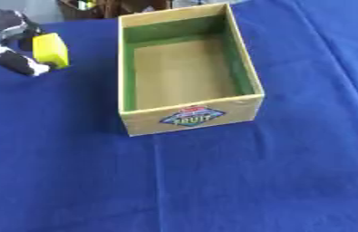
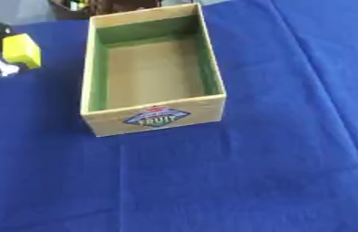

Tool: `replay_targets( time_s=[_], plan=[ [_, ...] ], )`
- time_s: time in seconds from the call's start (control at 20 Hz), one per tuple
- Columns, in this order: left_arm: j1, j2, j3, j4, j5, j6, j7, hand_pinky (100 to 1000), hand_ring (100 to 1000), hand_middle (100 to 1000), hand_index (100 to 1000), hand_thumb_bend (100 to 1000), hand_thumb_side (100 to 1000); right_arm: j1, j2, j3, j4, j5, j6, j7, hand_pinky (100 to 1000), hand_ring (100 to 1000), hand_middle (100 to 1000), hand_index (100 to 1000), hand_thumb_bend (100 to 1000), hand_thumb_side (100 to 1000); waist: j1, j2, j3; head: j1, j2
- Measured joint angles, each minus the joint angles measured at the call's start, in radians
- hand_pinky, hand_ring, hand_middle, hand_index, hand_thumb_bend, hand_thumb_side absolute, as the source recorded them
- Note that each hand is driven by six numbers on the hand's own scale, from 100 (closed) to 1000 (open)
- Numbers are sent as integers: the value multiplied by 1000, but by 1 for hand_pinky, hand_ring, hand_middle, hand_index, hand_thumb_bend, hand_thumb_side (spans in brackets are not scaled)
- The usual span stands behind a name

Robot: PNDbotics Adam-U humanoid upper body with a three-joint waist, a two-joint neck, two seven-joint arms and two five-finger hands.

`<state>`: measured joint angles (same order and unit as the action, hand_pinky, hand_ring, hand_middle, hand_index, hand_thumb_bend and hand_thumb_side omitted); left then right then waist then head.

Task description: Pick up objects on the table and place them in the box.

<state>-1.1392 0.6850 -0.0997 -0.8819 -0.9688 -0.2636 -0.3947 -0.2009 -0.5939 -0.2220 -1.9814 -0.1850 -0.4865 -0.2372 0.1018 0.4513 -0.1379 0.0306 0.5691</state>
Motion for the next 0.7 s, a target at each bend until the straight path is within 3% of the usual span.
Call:
replay_targets(
  time_s=[0.15,0.7],
  plan=[
    [-6,0,0,-23,17,3,15,363,510,400,546,100,477,4,0,0,0,0,2,-2,698,716,540,789,100,1000,-2,-9,4,-3,10],
    [-15,-2,-14,-145,45,34,44,272,476,353,504,100,429,7,0,0,0,-11,4,-3,702,718,544,789,100,1000,-12,-40,23,-23,46]
  ],
)
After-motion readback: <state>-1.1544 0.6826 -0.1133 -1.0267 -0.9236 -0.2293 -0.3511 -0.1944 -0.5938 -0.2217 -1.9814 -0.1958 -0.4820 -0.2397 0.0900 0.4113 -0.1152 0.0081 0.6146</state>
